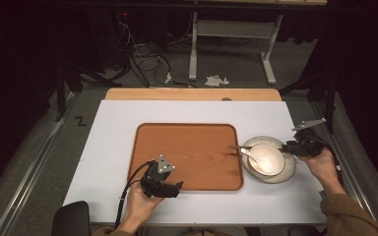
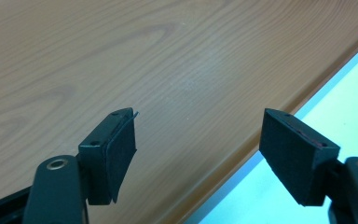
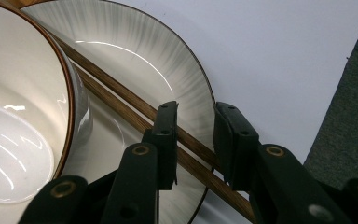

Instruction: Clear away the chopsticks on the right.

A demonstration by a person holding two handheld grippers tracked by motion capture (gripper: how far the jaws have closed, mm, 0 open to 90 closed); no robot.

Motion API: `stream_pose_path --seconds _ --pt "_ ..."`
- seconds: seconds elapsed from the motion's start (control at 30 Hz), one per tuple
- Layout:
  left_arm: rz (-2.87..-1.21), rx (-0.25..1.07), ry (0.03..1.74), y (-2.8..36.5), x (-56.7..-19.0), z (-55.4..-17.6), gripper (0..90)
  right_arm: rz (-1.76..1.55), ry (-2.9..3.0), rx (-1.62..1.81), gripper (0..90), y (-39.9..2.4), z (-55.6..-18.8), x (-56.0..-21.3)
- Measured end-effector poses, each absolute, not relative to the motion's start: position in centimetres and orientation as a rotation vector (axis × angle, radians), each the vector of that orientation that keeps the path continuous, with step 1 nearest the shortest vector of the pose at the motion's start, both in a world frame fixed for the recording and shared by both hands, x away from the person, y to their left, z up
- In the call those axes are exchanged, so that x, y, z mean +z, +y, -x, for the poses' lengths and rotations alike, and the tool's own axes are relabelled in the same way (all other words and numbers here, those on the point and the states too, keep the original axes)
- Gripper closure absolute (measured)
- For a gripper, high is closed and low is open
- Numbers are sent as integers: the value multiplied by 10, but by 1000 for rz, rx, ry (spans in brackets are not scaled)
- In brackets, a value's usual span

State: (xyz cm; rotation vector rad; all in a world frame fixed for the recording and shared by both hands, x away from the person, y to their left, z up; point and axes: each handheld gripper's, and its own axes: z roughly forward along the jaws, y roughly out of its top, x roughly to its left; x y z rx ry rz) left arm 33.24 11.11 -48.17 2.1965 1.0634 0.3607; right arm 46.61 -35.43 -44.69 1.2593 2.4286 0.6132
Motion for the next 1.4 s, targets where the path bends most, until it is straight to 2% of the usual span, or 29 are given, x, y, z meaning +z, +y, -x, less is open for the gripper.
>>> stream_pose_path --seconds 0.23,0.53,0.83,1.23,1.4 --pt "-2199 358 1063 111 -482 -333 270 -1254 2437 603 699 -353 -469 -446" --pt "-2201 358 1063 110 -482 -333 270 -1262 2438 598 612 -352 -476 -447" --pt "-2199 361 1065 111 -482 -333 270 -1277 2480 625 598 -358 -478 -448" --pt "-2200 361 1065 111 -482 -333 270 -1244 2501 603 704 -353 -481 -447" --pt "-2200 361 1067 111 -482 -333 271 -1233 2508 581 715 -352 -481 -447"
